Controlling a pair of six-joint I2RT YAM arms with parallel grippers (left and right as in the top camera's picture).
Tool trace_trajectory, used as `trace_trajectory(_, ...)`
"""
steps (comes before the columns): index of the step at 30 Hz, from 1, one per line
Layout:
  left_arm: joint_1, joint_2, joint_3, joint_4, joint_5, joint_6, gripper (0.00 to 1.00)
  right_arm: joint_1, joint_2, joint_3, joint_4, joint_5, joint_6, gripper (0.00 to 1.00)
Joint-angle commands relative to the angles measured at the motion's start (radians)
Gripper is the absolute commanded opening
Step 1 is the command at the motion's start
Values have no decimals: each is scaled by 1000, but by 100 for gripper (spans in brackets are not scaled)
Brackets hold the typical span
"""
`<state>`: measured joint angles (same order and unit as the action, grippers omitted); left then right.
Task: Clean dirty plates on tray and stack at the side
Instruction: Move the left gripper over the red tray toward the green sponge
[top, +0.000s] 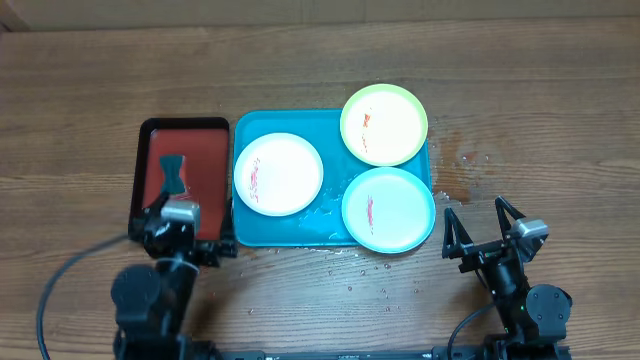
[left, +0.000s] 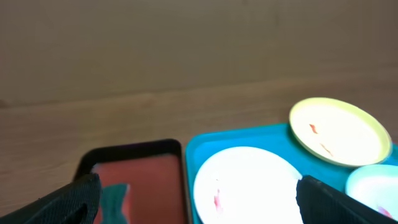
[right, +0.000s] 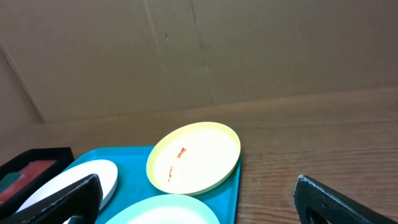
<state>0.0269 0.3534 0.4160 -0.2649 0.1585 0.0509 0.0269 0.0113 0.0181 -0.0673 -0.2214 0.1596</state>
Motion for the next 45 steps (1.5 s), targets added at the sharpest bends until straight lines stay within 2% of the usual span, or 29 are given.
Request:
trace_trajectory(1, 5, 147, 149, -39, 80, -14, 100, 6, -8, -10, 6, -1, 0, 100)
trace_trajectory(5, 5, 314, 325, -156, 105, -14, 100, 6, -8, -10, 6, -1, 0, 100)
trace_trajectory(14, 5, 500, 572, -328, 105, -14, 100, 6, -8, -10, 6, -1, 0, 100)
trace_trajectory(45, 5, 528, 582, -331, 156, -14, 100, 6, -8, -10, 6, -1, 0, 100)
